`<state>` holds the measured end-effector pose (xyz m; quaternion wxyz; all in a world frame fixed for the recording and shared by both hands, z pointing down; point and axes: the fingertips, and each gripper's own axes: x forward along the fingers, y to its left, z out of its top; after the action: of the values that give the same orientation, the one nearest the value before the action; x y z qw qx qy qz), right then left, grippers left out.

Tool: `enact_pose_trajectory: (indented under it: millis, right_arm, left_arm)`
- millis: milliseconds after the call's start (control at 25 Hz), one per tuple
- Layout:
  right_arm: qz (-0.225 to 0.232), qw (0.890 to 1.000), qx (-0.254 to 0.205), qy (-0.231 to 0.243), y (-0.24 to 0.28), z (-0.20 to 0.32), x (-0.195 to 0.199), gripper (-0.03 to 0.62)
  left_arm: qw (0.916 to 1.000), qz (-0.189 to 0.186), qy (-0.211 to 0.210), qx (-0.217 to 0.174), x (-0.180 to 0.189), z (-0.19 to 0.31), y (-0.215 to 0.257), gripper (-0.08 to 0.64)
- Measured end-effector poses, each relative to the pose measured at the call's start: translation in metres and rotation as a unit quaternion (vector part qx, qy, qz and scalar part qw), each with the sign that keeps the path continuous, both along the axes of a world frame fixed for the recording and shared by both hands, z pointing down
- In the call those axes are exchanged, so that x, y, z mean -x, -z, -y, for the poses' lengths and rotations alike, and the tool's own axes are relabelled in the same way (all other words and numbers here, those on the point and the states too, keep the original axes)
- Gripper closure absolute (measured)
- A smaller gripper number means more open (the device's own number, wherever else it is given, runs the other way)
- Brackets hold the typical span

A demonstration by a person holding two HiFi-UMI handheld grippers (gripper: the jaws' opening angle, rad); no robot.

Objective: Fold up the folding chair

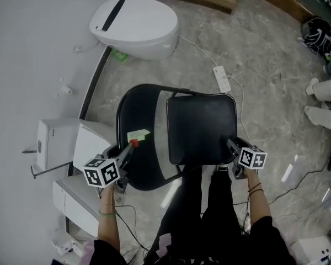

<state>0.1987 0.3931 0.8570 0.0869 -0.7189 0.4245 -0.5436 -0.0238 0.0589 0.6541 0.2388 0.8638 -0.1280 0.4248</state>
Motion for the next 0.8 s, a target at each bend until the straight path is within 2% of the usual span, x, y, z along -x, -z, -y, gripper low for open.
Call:
enact_pose_trajectory:
  millis: [120, 320, 520, 640, 800]
  right_arm:
    - [0.001, 1.0, -0.001, 0.011, -0.04, -0.005, -0.02, 0.369]
    - [-0.009, 0.999, 0.027, 0.044, -0.104, -0.016, -0.044, 0.319]
    - [0.02, 0.997, 0.03, 0.075, -0.153, -0.025, -0.057, 0.288]
    - [0.064, 0.994, -0.003, 0.083, -0.171, -0.023, -0.054, 0.288]
    - [0.128, 0.984, -0.074, 0.101, -0.177, -0.01, -0.049, 0.288]
  left_arm:
    - [0.9999, 0.001, -0.01, -0.008, -0.006, 0.002, -0.002, 0.419]
    - [0.9996, -0.002, -0.005, -0.027, -0.005, 0.004, -0.005, 0.418]
    - [0.9993, 0.004, -0.01, -0.037, -0.01, 0.001, -0.009, 0.419]
    - [0.9989, 0.018, -0.015, -0.04, -0.016, -0.002, -0.008, 0.418]
    - [0.9985, 0.024, -0.008, -0.048, -0.016, -0.002, -0.009, 0.417]
